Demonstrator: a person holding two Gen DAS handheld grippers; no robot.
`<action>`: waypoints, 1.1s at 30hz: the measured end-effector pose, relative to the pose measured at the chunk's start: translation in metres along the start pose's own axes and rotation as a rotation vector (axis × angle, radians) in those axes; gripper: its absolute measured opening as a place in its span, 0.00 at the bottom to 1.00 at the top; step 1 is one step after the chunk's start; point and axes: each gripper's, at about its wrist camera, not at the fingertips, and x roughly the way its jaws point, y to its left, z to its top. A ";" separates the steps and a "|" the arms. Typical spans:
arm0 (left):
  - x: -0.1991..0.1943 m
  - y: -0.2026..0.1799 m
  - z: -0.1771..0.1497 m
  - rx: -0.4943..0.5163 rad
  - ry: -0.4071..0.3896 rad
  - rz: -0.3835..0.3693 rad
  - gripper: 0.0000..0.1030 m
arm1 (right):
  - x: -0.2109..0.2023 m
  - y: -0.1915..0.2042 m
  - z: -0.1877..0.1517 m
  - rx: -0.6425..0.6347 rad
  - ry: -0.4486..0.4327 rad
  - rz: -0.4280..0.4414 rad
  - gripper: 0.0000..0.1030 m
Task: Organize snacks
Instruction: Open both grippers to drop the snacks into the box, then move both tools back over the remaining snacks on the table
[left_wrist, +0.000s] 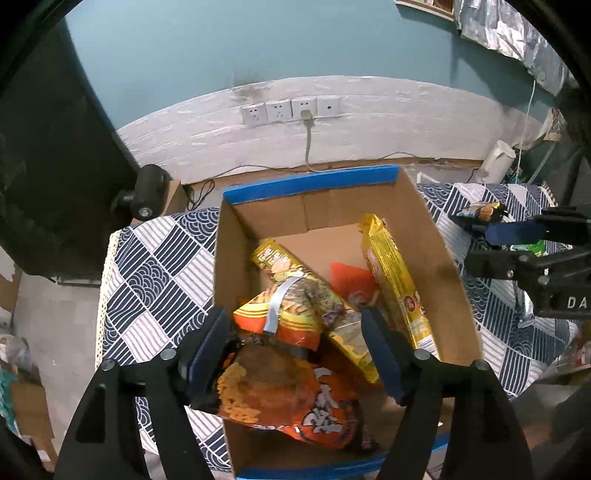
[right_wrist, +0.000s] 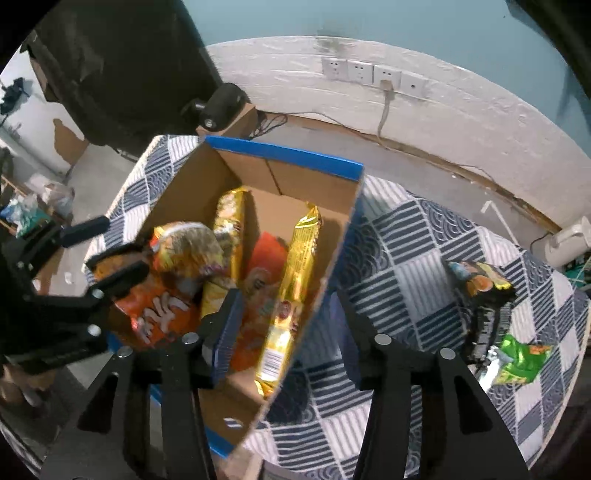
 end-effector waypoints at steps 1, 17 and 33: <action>-0.002 -0.002 0.000 0.004 -0.003 -0.004 0.73 | -0.002 -0.003 -0.002 -0.001 -0.001 -0.006 0.48; -0.007 -0.071 0.008 0.084 0.007 -0.097 0.73 | -0.034 -0.077 -0.039 0.028 0.004 -0.057 0.54; -0.004 -0.133 0.022 0.181 0.013 -0.102 0.73 | -0.058 -0.169 -0.075 0.041 0.033 -0.127 0.54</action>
